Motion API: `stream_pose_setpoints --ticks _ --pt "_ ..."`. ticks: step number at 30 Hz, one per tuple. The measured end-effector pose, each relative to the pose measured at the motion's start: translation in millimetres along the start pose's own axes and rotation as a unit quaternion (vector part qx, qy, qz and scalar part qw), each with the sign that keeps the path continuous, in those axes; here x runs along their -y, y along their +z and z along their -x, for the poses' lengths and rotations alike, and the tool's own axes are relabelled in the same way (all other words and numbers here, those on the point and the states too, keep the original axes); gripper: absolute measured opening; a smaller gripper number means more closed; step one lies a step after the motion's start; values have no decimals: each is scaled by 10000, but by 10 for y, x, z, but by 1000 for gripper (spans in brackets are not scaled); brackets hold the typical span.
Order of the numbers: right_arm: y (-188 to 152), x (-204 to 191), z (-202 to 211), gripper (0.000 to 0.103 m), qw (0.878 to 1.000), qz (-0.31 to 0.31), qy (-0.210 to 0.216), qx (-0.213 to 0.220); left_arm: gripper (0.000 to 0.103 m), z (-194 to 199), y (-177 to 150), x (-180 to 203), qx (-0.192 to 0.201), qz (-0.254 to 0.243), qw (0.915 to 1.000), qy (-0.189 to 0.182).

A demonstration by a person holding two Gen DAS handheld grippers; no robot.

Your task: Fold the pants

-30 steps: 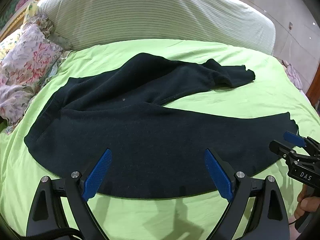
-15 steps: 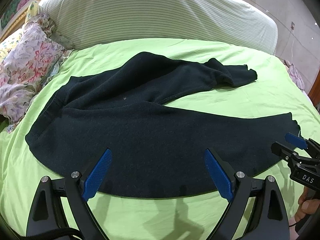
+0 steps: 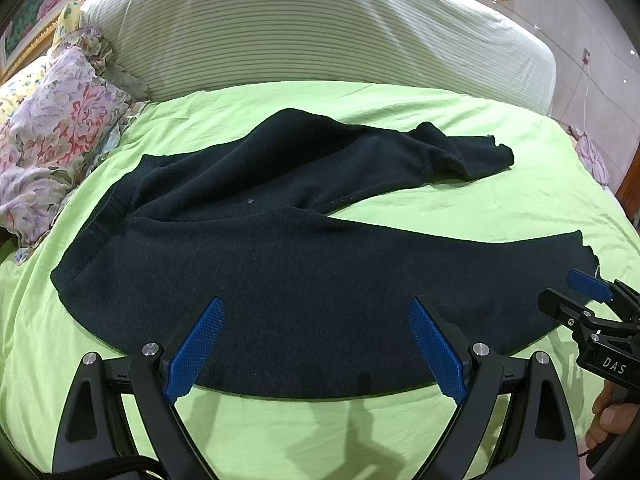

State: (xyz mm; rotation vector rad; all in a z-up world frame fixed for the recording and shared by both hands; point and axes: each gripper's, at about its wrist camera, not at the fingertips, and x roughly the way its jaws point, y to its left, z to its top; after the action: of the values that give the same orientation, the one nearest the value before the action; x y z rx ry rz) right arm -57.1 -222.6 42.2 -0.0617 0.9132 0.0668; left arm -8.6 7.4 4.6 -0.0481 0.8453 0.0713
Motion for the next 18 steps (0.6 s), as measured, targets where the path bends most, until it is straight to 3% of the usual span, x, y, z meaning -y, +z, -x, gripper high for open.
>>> stream_pose_setpoints --ticks 18 --pt "-4 -16 26 76 10000 -6 50 -17 94 -10 12 16 -34 31 10000 -13"
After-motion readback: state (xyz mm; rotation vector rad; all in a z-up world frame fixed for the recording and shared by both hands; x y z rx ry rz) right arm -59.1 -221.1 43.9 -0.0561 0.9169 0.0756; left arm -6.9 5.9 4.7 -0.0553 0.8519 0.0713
